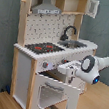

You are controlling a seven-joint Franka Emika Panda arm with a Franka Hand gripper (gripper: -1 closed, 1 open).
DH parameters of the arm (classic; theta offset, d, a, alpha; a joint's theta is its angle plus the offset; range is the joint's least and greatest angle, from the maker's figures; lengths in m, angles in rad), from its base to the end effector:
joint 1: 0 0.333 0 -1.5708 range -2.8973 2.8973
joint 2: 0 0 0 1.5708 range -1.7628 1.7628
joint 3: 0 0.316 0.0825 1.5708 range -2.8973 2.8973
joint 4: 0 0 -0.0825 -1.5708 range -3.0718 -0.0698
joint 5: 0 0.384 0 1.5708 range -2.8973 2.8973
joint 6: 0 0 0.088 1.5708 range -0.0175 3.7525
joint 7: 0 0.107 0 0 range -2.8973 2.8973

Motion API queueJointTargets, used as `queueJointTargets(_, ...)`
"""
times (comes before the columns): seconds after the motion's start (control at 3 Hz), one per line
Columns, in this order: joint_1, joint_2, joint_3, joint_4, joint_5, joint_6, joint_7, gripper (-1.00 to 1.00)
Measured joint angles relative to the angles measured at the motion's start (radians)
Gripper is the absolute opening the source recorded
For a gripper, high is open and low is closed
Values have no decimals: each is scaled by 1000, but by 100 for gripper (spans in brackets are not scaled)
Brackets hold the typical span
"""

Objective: Play with the kitchen

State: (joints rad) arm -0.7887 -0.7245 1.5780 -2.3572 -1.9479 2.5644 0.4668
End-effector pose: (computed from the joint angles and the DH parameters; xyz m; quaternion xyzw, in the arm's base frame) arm 0.3485 0.3661 0.3219 0.2340 0.6692 0.2600 0.6556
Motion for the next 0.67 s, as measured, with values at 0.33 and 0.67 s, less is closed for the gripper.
queueJointTargets(0.33,28,0,-43,-12,-30,18,13,100)
queueJointTargets(0.67,30,0,-47,-15,-31,18,14,-100)
